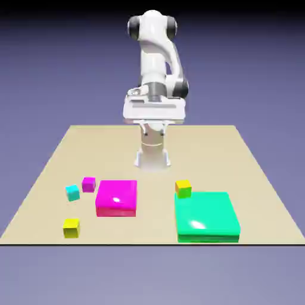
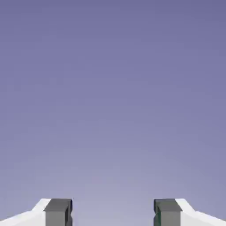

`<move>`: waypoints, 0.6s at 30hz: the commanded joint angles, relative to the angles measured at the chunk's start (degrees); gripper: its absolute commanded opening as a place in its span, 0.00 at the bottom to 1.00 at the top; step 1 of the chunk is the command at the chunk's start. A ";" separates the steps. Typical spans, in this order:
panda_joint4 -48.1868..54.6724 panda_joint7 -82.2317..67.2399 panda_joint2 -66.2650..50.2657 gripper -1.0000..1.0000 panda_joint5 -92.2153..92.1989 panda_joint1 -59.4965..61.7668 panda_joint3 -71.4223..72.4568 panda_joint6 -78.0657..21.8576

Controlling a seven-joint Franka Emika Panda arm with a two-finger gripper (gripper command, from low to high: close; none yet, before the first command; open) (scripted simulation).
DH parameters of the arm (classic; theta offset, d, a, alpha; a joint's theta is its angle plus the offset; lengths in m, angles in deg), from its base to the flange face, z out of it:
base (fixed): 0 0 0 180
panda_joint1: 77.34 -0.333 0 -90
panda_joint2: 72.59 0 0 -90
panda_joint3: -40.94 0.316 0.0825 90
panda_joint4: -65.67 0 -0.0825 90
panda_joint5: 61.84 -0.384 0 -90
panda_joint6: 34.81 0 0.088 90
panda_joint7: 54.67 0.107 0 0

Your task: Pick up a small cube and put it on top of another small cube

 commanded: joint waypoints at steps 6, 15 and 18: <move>4.76 3.03 -12.46 0.50 -7.61 6.81 -9.20 -12.75; 11.91 7.59 -31.15 0.50 -19.01 17.03 -22.99 -31.88; 14.29 9.10 -37.38 0.50 -22.81 20.44 -27.58 -38.25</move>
